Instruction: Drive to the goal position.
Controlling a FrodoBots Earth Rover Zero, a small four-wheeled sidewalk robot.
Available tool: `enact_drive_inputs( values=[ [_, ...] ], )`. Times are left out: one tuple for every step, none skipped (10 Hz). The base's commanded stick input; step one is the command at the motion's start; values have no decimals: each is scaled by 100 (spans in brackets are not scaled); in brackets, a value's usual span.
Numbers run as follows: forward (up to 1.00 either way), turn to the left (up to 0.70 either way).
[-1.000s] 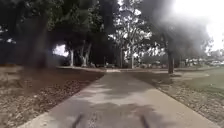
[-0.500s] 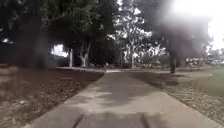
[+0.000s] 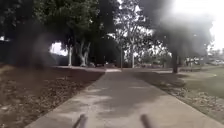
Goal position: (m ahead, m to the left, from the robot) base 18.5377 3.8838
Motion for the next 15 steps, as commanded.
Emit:
enact_drive_inputs(
  values=[
    [70, 3],
    [70, 3],
    [70, 3],
    [70, 3],
    [70, 0],
    [70, 0],
    [70, -6],
    [70, -20],
    [70, -31],
    [70, -17],
    [70, -3],
    [70, 0],
    [70, 0],
    [70, 0],
    [70, 0]
  ],
)
